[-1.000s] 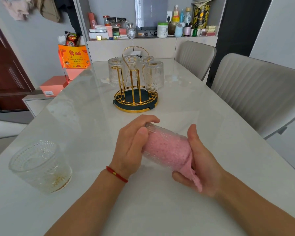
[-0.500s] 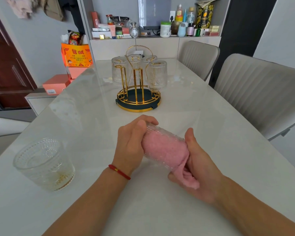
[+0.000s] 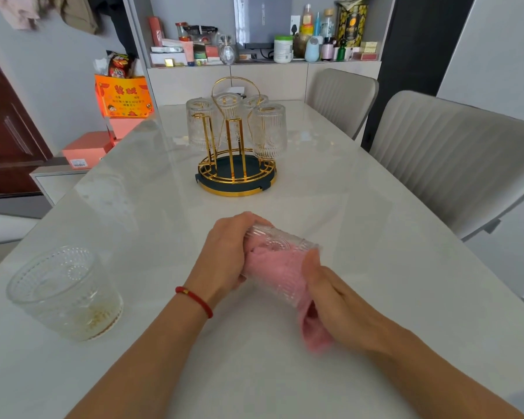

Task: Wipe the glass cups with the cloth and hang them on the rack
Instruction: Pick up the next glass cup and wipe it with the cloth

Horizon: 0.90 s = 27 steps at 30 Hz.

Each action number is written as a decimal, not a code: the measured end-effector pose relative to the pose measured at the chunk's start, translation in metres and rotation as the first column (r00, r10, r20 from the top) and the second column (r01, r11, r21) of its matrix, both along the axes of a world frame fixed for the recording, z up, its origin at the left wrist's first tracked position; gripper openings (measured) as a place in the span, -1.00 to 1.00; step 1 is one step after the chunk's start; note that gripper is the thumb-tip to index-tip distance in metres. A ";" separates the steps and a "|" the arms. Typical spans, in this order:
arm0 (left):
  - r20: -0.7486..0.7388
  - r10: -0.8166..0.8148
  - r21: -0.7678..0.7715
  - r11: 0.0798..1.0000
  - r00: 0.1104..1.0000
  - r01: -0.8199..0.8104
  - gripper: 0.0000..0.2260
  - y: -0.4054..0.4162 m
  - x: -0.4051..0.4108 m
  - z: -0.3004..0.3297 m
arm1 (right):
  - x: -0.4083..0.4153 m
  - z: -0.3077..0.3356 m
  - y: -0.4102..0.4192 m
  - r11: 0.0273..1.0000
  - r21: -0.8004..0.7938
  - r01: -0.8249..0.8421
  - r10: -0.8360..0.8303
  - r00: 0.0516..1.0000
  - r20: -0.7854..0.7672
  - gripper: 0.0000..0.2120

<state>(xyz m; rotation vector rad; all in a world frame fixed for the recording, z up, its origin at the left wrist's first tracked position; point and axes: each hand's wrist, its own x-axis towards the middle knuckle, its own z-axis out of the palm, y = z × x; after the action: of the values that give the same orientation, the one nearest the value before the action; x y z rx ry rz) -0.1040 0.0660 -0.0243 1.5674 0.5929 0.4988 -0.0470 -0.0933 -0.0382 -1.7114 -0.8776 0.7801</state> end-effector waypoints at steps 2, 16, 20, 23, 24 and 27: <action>0.098 -0.022 0.105 0.994 0.995 0.012 -0.59 0.003 0.000 -0.001 | 0.003 0.004 -0.002 0.998 -0.033 0.052 -0.060 0.957 -0.285 -0.19; -0.181 -0.126 0.065 0.988 0.975 0.139 -0.68 0.007 -0.005 0.001 | 0.004 0.005 0.002 0.999 -0.025 0.024 -0.017 0.972 0.236 -0.05; -0.104 0.027 -0.039 0.999 0.994 -0.031 -0.61 0.003 0.001 0.002 | -0.003 -0.003 0.005 1.000 0.019 0.005 -0.007 0.993 0.116 -0.07; 0.076 0.064 0.055 0.996 0.995 -0.068 -0.62 0.001 0.005 0.004 | 0.000 0.000 0.005 0.993 -0.053 0.109 -0.118 0.971 -0.210 -0.13; 0.112 0.070 0.097 0.992 0.991 -0.081 -0.60 0.003 0.007 0.003 | 0.000 0.005 0.005 0.991 -0.032 0.127 -0.129 0.922 -0.364 -0.18; 0.235 0.061 0.230 0.966 0.970 -0.116 -0.56 0.008 0.013 -0.005 | 0.002 0.016 0.008 0.977 0.130 0.168 -0.023 0.691 -0.722 -0.22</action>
<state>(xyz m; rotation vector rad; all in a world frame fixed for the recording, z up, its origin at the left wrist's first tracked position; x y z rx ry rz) -0.0915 0.0739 -0.0289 1.6893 0.4405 0.8325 -0.0451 -0.0850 -0.0219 -1.1072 -0.2871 1.1457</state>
